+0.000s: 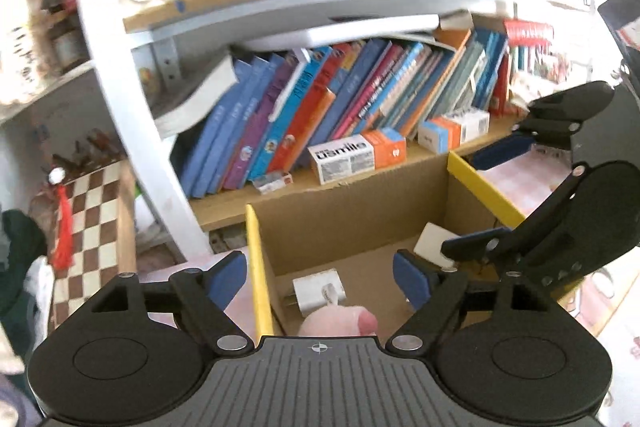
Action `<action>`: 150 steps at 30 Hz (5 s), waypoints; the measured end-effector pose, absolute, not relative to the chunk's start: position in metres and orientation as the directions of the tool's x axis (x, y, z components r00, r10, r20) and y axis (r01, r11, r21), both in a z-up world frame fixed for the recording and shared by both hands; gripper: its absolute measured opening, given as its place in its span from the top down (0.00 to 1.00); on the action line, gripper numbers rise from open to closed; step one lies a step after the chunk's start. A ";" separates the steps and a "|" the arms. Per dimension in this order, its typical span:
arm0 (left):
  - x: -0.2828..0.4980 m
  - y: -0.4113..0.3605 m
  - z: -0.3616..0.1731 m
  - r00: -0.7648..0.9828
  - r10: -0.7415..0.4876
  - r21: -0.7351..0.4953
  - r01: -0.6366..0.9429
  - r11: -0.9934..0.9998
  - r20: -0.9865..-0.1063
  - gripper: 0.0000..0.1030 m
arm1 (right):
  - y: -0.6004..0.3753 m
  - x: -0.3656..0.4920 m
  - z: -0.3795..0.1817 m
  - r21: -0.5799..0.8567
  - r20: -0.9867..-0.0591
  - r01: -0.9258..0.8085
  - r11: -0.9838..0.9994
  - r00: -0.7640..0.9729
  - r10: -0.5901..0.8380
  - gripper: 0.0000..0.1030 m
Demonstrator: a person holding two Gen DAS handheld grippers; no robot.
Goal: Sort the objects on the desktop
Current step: 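Withdraw both open tools from the box back over the table, then move the right tool to the clear tape roll and close on its rim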
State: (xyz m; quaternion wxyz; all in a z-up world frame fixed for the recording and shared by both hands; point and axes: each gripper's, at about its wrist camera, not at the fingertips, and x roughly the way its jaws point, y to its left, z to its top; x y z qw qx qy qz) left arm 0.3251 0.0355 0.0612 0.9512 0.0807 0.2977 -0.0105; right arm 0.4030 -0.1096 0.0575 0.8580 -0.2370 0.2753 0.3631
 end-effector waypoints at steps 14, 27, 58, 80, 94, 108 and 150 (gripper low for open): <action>0.245 0.045 0.071 0.842 0.061 0.141 0.018 0.990 -0.536 0.13 | -0.162 0.326 0.089 -0.159 -0.537 -0.687 0.709 0.663 0.522 0.18; 0.184 0.038 0.067 0.857 0.061 0.115 -0.001 0.993 -0.512 0.12 | -0.195 0.258 0.073 -0.080 -0.475 -0.547 0.834 0.756 0.450 0.13; 0.089 0.042 0.006 0.774 0.057 0.084 -0.005 0.996 -0.631 0.02 | -0.196 0.125 -0.006 -0.061 -0.622 -0.382 0.922 0.737 0.264 0.09; 0.084 0.005 -0.020 0.709 -0.038 0.077 0.130 0.989 -0.705 0.02 | -0.164 0.107 -0.034 -0.105 -0.728 -0.500 0.860 0.627 0.276 0.10; 0.099 -0.003 -0.020 0.725 -0.017 0.123 0.140 0.982 -0.688 0.02 | -0.165 0.132 -0.033 -0.112 -0.731 -0.507 0.855 0.625 0.275 0.11; 0.127 -0.007 -0.022 0.710 0.006 0.106 0.097 0.990 -0.704 0.02 | -0.167 0.175 -0.034 -0.102 -0.745 -0.533 0.840 0.601 0.291 0.11; 0.202 0.002 -0.036 0.706 0.077 0.069 -0.039 0.997 -0.704 0.08 | -0.161 0.241 -0.045 -0.083 -0.747 -0.630 0.772 0.552 0.370 0.18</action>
